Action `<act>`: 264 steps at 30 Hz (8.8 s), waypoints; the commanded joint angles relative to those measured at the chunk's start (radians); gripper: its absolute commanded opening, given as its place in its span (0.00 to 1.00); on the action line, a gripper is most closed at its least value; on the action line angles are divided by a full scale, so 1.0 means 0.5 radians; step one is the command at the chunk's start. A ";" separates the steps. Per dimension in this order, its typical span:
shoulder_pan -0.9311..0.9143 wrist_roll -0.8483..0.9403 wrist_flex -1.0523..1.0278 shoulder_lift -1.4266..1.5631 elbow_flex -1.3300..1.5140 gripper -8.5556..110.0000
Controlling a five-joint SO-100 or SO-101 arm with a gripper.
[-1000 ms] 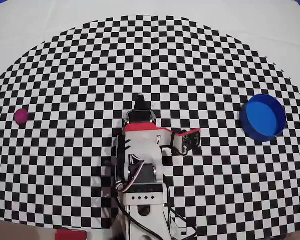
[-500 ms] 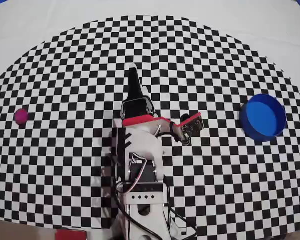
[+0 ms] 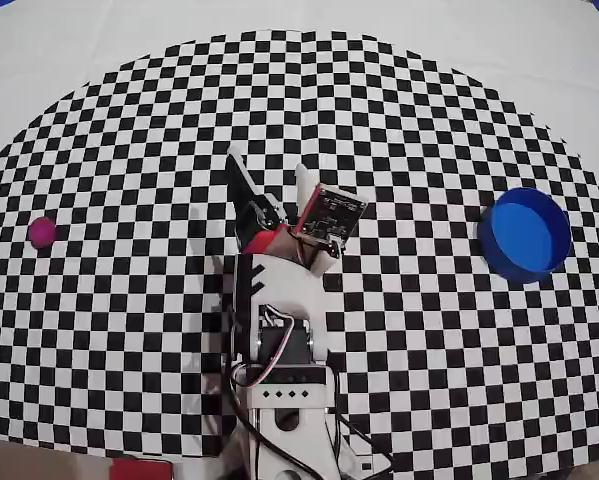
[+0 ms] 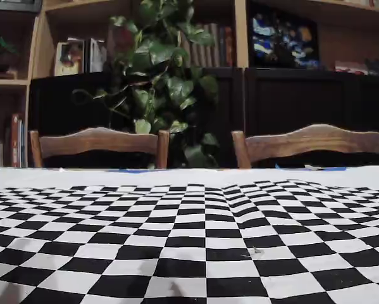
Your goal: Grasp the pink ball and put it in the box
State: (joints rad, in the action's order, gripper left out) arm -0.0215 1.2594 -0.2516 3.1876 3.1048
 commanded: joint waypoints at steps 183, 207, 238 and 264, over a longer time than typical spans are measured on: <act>1.620 0.687 0.660 -2.129 -1.034 0.33; 1.651 0.687 0.641 -2.602 -1.359 0.33; 1.687 0.687 0.607 -3.160 -1.819 0.33; 1.715 0.684 0.543 -3.501 -2.129 0.33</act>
State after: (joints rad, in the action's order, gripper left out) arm 0.8253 1.6045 0.0230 1.4312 2.0877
